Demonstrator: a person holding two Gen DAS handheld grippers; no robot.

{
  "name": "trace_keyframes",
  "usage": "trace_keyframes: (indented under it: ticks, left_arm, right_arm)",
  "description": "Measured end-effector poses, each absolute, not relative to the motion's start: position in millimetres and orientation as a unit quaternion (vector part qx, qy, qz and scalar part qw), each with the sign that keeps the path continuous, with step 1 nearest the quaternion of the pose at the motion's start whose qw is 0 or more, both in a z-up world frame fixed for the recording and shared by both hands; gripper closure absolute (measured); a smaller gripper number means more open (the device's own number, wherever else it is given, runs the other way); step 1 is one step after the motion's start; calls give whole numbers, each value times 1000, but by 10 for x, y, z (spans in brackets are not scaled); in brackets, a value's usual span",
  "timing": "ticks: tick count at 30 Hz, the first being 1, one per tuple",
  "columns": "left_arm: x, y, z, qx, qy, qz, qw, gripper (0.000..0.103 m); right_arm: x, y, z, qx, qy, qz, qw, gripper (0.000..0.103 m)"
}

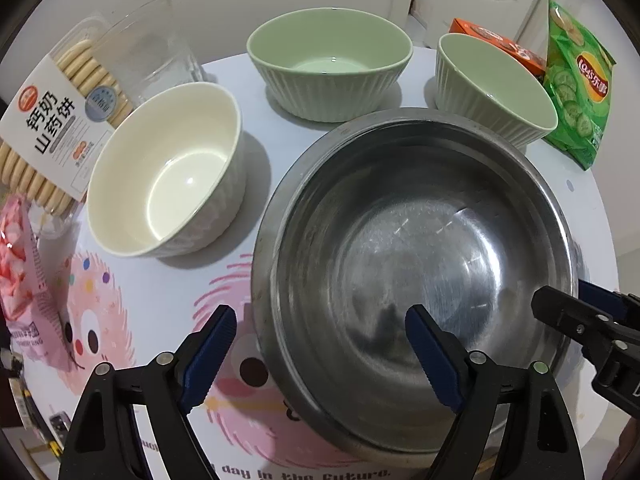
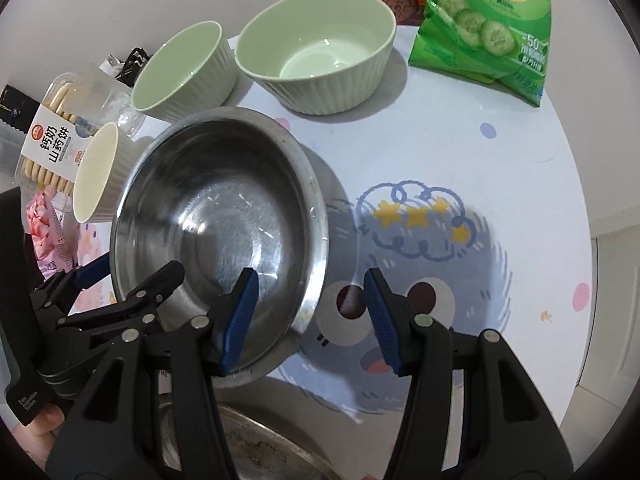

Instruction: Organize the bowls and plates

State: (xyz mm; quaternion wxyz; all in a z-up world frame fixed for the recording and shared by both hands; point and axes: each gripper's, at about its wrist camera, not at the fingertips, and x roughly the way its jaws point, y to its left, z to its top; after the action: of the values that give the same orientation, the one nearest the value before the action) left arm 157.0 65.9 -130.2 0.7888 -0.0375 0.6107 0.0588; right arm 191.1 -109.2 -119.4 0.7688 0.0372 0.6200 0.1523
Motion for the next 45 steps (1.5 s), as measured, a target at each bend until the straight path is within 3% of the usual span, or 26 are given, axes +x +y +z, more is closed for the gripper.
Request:
trace_keyframes:
  ticks: [2,5,8,10,12,19,29,36,45]
  left_arm:
    - [1586,649,-1322,-35,613,61,787,30]
    - [1621,634,-1385,-32,623,64,779,50]
    - [1629,617,-1411,-24,625,67,778,57]
    - [1634,625,-1422,-24,623,75,778,68]
    - [1624,665,-1414,-32,621,76,779,71]
    - [1574,818,-1342,-49,612,75,786,77]
    - [1391,823,-951,-41,583,77,808,77]
    - [972,630,-515,-30,557,74,827,77]
    - [299,365,-324,-32,554,70,829,77]
  right_arm:
    - [1934,-1089,-1227,39,624,149,766,51]
    - [1957,-1085,-1284,44,632,146,760,70]
    - [1954,-1071,-1305,44,633,150,758,76]
    - [1951,-1044,-1300,46,632,157,757,85]
    - [1949,-1002,-1297,41,631,157,759,86]
    - [1940,-982,-1291,49,629,151,761,87]
    - [1770,-1082,-1019,54,607,152,778,87]
    - [1407,-1217,-635,52,586,157,793,87]
    - [742,-1368,-395,38,575,159,801,86]
